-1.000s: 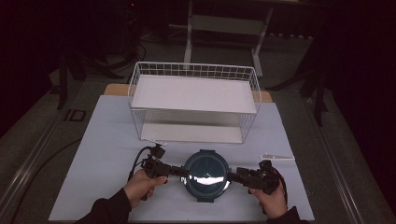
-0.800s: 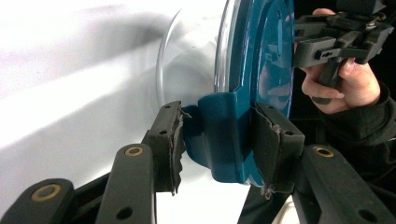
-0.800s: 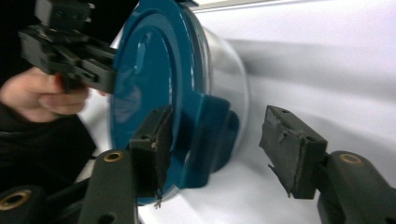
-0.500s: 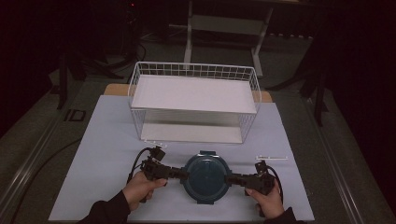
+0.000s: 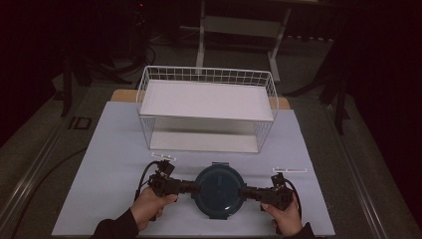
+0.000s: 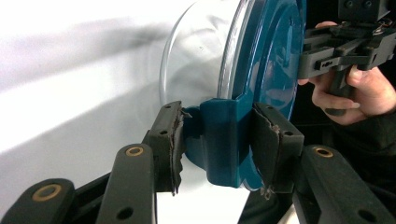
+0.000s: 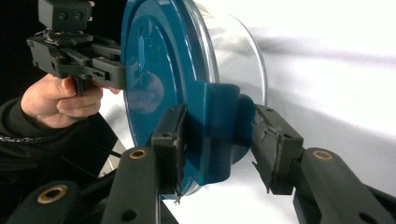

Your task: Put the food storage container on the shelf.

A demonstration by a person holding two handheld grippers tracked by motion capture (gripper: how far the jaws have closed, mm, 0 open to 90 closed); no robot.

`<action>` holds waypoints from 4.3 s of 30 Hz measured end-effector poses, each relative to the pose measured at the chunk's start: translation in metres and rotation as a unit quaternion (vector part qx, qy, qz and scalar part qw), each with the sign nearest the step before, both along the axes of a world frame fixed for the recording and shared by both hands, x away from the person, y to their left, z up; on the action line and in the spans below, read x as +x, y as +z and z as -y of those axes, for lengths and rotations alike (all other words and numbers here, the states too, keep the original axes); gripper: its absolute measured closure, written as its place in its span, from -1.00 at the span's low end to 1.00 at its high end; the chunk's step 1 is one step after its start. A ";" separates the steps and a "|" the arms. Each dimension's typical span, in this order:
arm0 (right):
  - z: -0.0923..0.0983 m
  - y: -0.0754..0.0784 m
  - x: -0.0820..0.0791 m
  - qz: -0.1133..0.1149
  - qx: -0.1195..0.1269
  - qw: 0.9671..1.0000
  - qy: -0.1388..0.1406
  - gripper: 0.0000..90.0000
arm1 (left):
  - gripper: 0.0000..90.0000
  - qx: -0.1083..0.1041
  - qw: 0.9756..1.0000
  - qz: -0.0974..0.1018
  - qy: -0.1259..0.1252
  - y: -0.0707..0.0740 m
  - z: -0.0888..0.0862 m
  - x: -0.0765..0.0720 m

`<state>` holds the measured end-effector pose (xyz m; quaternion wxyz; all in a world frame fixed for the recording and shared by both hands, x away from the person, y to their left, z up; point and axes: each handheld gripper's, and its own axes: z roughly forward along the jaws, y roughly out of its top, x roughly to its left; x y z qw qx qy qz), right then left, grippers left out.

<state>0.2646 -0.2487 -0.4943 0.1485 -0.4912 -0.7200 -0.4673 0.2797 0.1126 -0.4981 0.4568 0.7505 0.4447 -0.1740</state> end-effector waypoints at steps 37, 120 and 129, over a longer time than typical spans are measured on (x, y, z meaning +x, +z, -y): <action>-0.030 0.018 0.090 0.101 -0.003 0.995 0.006 0.25 | 0.24 0.016 0.992 0.110 0.062 0.023 -0.024 0.071; -0.077 0.026 0.053 0.205 -0.061 0.977 0.022 0.42 | -1.00 0.002 0.971 0.228 0.075 0.021 -0.028 0.032; -0.098 0.010 0.046 0.191 -0.081 0.976 0.059 1.00 | -1.00 0.014 0.970 0.233 0.072 0.017 -0.035 0.015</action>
